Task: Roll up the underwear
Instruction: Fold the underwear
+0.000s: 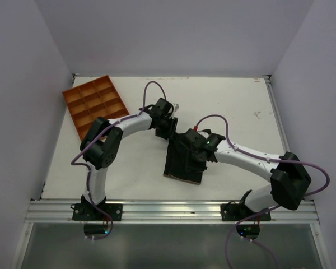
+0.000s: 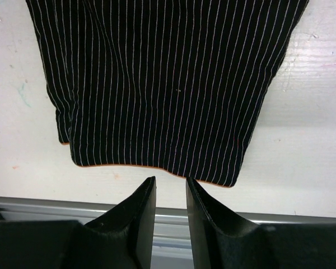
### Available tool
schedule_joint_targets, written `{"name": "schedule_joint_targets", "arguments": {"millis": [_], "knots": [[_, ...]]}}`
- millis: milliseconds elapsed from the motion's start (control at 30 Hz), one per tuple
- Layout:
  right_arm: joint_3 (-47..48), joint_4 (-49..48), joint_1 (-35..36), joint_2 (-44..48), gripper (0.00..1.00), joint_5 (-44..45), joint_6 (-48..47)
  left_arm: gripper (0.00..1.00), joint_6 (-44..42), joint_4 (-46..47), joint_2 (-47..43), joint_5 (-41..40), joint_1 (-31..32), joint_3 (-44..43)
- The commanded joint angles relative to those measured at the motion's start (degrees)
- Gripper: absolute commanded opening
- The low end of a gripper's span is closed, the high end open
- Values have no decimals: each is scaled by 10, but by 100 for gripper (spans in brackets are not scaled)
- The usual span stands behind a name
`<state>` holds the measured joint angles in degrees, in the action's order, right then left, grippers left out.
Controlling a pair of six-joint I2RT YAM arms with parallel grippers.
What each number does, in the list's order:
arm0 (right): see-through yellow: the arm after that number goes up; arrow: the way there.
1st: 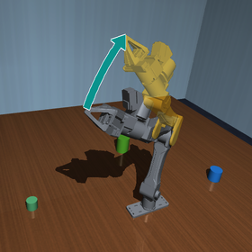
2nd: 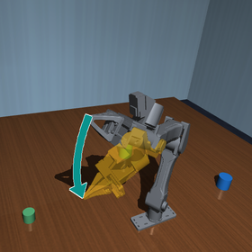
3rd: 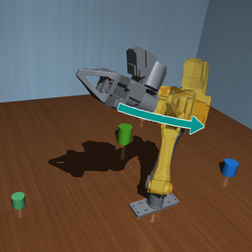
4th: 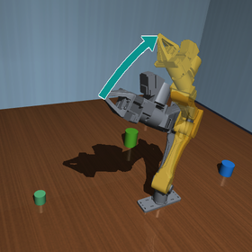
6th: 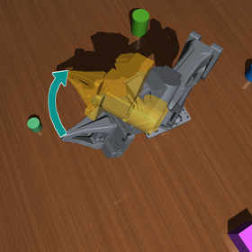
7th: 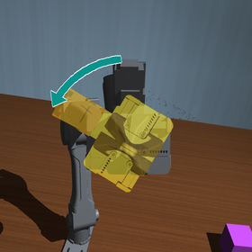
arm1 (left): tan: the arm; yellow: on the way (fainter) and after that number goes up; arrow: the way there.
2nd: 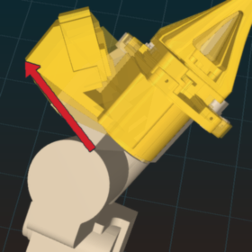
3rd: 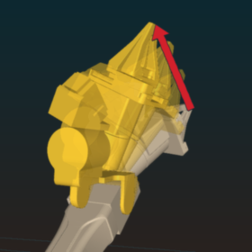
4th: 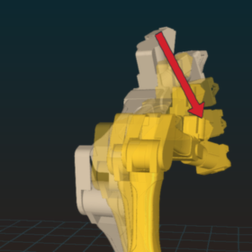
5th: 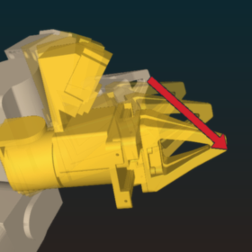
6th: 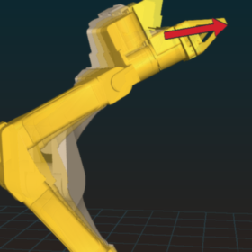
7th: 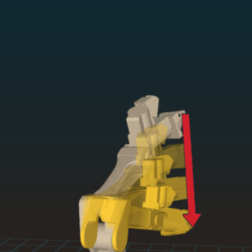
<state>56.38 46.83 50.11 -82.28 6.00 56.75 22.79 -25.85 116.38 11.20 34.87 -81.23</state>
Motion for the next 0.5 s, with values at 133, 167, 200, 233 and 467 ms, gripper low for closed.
{"name": "schedule_joint_targets", "arguments": {"millis": [133, 167, 200, 233, 467], "knots": [[-10, -27, 7, -16, 33, -1, 15, 52, -31, -15, -15, -47, -3, -3], [-11, -27, 7, -16, 33, -1, 15, 52, -32, -18, -11, -45, -4, -4], [-10, -26, 8, -17, 33, -1, 15, 52, -33, -20, -5, -42, -4, -7], [-9, -26, 8, -16, 33, -2, 16, 52, -34, -19, 2, -36, -4, -6], [-17, -17, 12, 2, 33, 4, 18, 42, -31, 0, 10, -9, -6, 6]]}}
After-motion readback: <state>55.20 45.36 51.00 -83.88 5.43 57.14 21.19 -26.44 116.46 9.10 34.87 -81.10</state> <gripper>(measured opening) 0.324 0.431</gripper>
